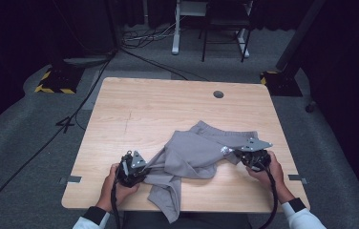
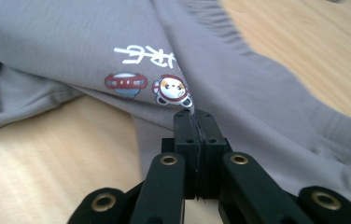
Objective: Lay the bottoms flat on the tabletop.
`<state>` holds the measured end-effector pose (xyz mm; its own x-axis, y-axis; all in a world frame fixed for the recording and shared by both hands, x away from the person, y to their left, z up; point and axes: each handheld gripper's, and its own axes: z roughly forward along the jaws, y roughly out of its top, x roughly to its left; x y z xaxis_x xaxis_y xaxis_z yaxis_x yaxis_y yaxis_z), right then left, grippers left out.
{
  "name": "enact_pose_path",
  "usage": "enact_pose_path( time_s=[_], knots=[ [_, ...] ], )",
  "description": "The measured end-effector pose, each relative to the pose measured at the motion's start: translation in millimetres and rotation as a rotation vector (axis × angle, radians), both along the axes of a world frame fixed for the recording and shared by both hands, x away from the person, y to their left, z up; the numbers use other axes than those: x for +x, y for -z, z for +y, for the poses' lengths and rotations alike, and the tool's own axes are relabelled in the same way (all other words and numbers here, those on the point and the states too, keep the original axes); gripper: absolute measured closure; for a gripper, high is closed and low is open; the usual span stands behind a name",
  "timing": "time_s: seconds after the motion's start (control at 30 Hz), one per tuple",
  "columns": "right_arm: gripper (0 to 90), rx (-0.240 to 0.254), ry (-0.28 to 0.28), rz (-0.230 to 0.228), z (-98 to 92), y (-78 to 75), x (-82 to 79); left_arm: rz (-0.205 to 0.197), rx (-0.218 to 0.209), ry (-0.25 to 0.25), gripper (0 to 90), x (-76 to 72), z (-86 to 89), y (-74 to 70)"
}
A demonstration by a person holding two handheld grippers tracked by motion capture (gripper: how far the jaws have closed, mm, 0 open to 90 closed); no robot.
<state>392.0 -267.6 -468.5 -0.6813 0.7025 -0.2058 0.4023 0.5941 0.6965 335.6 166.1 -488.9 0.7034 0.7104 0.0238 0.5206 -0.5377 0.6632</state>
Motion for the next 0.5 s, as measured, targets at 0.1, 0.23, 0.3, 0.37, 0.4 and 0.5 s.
enact_pose_path(
  time_s=[0.1,0.23,0.3,0.37,0.4,0.5],
  knots=[
    [89.1,0.009,0.070,-0.022,-10.0,-2.8,4.7,-0.027,0.004,-0.014,83.1,2.0,4.8,-5.8],
    [89.1,0.012,0.146,-0.035,-21.6,-3.2,11.0,-0.038,0.004,-0.036,85.2,5.5,12.9,-8.7],
    [89.1,0.010,0.178,-0.027,-29.2,-2.2,14.8,-0.042,-0.005,-0.061,85.5,7.5,18.7,-9.6],
    [89.1,0.016,0.207,-0.026,-36.5,-1.5,17.8,-0.043,-0.007,-0.070,85.7,8.5,22.1,-10.2],
    [89.0,0.022,0.218,-0.023,-39.5,-1.5,19.0,-0.045,-0.007,-0.080,85.7,9.5,25.6,-11.1],
    [89.1,0.035,0.235,-0.014,-43.9,-0.6,21.3,-0.043,-0.011,-0.104,85.6,12.7,34.0,-10.7]
  ],
)
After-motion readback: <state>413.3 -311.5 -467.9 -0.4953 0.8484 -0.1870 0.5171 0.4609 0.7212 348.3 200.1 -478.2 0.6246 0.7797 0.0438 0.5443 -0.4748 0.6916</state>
